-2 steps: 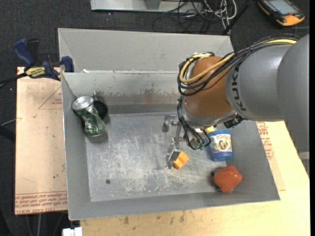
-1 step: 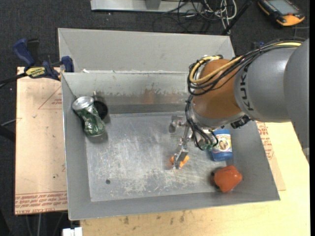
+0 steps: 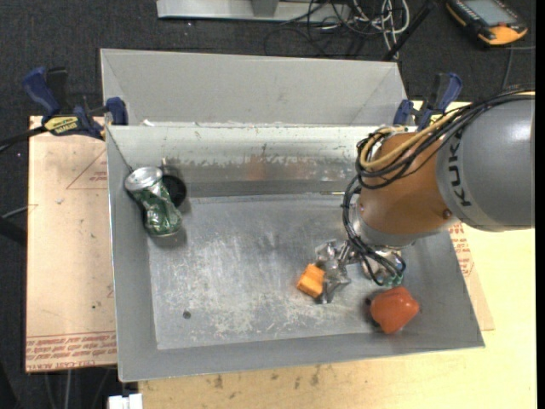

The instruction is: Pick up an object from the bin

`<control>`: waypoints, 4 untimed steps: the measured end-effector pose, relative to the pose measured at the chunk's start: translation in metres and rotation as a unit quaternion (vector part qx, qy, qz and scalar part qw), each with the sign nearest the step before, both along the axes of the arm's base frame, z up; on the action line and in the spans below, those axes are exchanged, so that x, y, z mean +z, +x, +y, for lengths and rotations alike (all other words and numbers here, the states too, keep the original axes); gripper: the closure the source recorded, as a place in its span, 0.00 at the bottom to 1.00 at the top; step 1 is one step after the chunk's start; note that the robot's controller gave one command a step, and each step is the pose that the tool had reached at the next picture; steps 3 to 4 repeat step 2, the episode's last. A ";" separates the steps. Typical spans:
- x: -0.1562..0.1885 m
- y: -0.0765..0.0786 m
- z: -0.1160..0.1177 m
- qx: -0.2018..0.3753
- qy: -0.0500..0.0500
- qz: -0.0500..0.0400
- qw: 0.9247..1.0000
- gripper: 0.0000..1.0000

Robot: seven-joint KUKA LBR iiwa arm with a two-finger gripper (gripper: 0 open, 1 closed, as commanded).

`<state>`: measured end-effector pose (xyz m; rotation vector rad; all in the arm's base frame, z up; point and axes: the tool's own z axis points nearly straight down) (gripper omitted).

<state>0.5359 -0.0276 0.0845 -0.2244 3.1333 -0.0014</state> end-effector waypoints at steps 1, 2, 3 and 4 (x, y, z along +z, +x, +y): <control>0.000 0.000 0.000 0.000 0.000 0.000 1.000 1.00; 0.123 -0.019 -0.004 -0.004 0.001 -0.001 1.000 1.00; 0.123 -0.019 -0.004 -0.004 0.001 -0.001 1.000 1.00; 0.123 -0.019 -0.004 -0.004 0.001 -0.001 1.000 1.00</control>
Offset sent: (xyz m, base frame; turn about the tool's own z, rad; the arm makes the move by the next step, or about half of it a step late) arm -0.0199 -0.0047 0.1232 0.0062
